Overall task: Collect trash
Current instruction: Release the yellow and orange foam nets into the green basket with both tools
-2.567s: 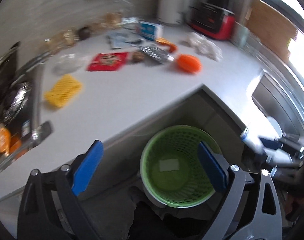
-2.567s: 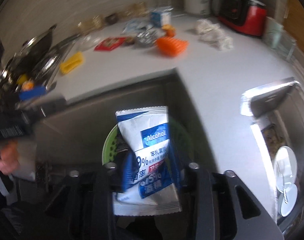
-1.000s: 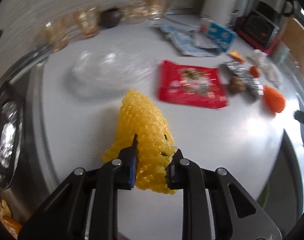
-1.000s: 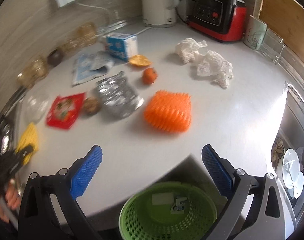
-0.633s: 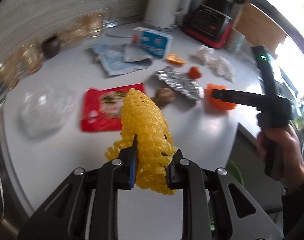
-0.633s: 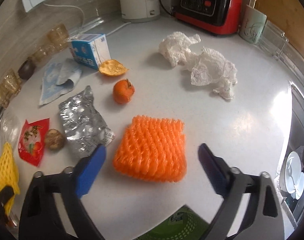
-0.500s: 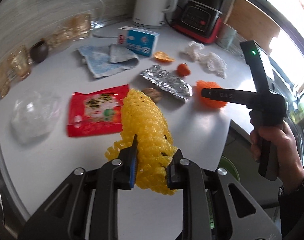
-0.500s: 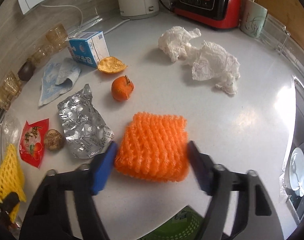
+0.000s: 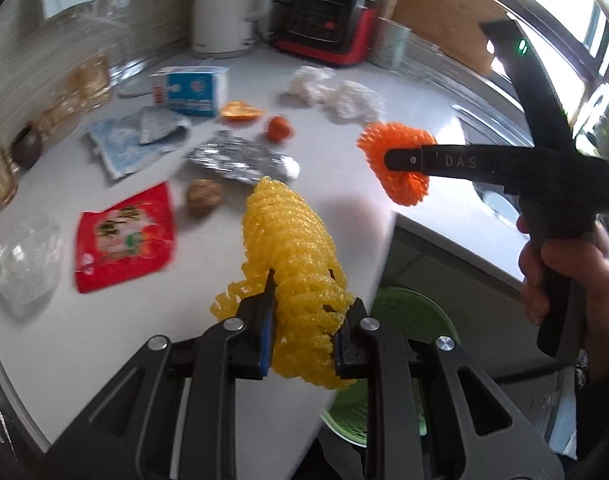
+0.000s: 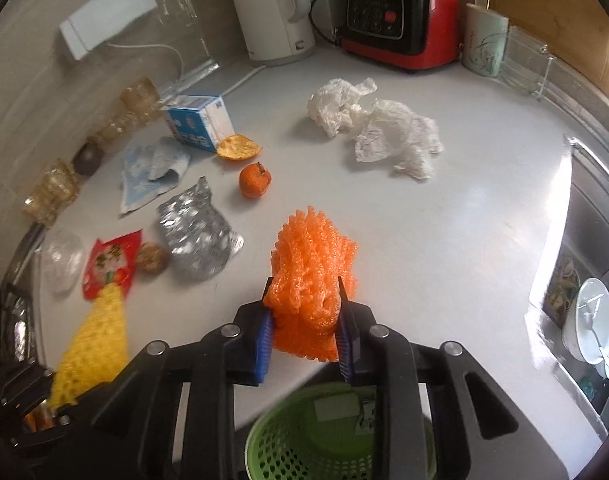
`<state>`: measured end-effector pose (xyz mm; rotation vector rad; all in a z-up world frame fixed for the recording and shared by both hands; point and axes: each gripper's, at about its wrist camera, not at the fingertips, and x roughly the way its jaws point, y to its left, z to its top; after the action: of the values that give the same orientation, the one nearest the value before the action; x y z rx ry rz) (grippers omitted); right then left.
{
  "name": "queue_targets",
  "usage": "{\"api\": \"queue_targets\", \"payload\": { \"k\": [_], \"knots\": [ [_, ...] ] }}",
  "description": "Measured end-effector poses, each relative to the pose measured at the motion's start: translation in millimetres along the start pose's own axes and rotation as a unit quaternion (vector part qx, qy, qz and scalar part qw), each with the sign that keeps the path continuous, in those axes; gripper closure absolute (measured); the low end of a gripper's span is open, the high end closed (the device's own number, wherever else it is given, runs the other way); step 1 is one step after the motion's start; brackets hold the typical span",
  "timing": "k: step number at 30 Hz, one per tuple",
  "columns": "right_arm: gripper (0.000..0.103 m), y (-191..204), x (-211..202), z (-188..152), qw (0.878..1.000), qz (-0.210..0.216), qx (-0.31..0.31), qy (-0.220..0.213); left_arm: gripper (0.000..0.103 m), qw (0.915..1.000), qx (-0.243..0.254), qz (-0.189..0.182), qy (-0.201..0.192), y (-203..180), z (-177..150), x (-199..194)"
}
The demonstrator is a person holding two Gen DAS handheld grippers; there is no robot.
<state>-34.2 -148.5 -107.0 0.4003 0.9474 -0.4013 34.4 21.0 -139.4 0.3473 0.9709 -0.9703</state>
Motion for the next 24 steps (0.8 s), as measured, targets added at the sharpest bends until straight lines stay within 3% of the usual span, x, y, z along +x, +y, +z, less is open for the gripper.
{"api": "queue_targets", "payload": {
  "k": [6,10,14,19,24],
  "knots": [
    [0.076,-21.0,-54.3,-38.4,1.0,0.01,-0.024,-0.004,0.081,0.9986,0.031,-0.032,0.028,-54.3,-20.2,5.9],
    [0.076,-42.4,-80.1,-65.5,0.999,0.013,-0.031,0.001,0.081,0.998,0.015,-0.044,0.042,-89.6,-39.5,11.5],
    [0.076,-63.0,-96.3,-89.4,0.999,0.022,-0.036,0.009,0.079,0.9982,0.001,-0.032,0.052,-118.1,-57.4,19.1],
    [0.076,-79.3,-111.6,-115.0,0.998,0.039,-0.056,0.016,0.053,0.998,-0.027,-0.016,0.055,-143.7,-73.2,23.4],
    [0.076,-86.5,-121.2,-132.0,0.995,0.059,-0.077,0.02,0.041,0.9976,-0.052,0.004,0.046,-157.1,-79.9,21.8]
  ]
}}
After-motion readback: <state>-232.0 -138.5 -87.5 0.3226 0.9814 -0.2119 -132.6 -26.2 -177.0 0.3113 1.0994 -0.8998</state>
